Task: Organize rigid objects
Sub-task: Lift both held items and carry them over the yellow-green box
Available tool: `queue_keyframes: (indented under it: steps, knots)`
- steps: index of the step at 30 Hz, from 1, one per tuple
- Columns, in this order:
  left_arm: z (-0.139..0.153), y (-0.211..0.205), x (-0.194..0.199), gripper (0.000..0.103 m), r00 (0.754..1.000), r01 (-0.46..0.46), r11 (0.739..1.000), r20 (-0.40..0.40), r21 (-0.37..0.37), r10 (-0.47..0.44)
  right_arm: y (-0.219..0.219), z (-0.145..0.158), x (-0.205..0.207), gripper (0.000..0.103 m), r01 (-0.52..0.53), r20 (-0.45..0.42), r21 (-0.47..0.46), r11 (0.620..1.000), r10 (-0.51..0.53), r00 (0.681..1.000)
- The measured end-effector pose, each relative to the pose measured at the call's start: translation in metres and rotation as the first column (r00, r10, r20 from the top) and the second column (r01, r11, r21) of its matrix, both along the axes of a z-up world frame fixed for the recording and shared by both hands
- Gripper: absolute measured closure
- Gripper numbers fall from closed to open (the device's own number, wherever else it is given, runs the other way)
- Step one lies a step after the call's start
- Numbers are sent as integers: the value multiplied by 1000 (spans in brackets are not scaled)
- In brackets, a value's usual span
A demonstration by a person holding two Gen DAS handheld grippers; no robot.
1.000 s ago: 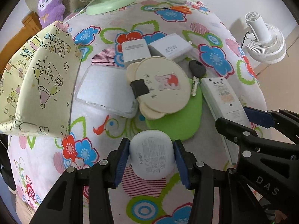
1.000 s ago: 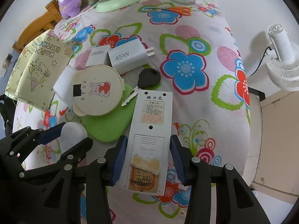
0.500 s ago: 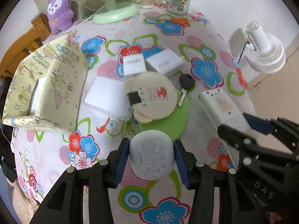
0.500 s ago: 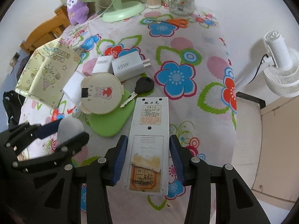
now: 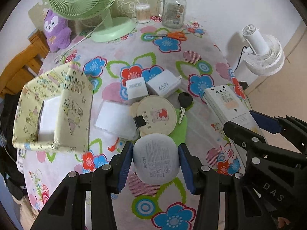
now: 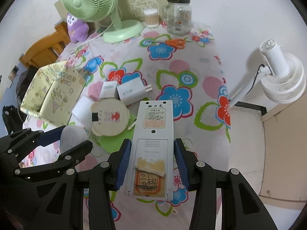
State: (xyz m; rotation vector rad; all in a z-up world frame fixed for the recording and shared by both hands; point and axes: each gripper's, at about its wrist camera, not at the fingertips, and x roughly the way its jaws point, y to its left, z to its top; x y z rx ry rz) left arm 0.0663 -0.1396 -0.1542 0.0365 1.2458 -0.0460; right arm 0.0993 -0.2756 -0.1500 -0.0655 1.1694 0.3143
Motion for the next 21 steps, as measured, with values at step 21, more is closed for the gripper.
queue_keyframes:
  steps: [21]
  knots:
    - [48, 48, 11, 54, 989, 130, 992, 66, 1, -129, 50, 45, -11, 55, 143, 77, -16, 990, -142, 987]
